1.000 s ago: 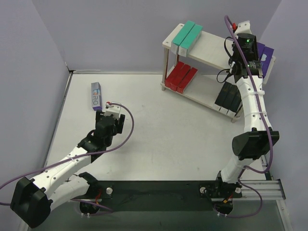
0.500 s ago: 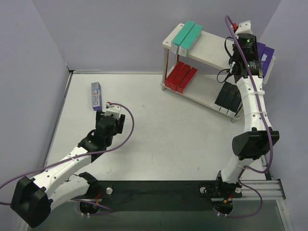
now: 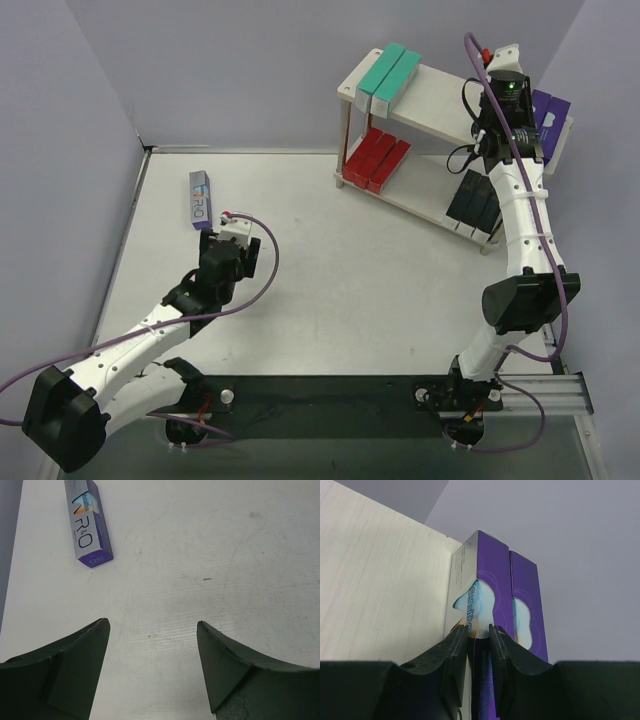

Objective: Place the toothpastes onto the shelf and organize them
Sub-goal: Adjust the toothpaste on the shelf.

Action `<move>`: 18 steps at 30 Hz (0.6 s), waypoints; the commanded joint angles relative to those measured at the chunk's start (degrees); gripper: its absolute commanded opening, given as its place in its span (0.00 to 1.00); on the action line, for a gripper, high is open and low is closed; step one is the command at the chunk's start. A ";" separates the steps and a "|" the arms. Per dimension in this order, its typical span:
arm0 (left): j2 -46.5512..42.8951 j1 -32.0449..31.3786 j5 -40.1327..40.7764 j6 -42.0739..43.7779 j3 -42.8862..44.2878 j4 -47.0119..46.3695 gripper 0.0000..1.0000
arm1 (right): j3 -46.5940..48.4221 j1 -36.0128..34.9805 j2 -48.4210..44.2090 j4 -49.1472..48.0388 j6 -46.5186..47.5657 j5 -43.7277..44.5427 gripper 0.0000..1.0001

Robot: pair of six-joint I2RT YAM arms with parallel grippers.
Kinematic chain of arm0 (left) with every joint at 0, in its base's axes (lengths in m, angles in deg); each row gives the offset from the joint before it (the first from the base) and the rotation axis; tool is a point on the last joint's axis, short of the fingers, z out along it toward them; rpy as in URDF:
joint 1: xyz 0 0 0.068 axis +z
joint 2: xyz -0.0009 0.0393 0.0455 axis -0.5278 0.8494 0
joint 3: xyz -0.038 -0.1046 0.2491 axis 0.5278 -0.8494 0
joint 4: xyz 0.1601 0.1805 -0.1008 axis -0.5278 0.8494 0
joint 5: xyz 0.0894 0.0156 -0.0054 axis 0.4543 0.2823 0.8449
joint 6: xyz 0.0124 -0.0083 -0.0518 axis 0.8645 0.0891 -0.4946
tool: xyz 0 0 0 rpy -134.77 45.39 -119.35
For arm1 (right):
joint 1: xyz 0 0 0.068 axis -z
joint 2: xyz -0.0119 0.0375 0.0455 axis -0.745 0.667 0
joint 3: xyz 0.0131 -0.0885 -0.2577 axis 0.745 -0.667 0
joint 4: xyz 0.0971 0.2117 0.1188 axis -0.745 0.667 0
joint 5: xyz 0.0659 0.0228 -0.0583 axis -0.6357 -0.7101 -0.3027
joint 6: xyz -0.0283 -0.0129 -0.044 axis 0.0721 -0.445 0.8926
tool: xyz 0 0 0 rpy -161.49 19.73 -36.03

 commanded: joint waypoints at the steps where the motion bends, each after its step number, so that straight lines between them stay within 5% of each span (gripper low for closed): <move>1: -0.29 0.35 -0.50 0.09 1.02 -1.91 0.81 | -1.43 -0.66 -1.68 5.95 -1.92 2.19 0.24; 5: -0.46 0.35 -0.50 0.09 1.02 -1.99 0.81 | -0.56 -0.66 -1.68 5.95 -2.09 2.10 0.27; 18: -0.73 0.71 -0.24 -1.75 1.64 -1.99 0.81 | 11.55 -7.41 -2.82 5.95 -1.83 0.17 0.72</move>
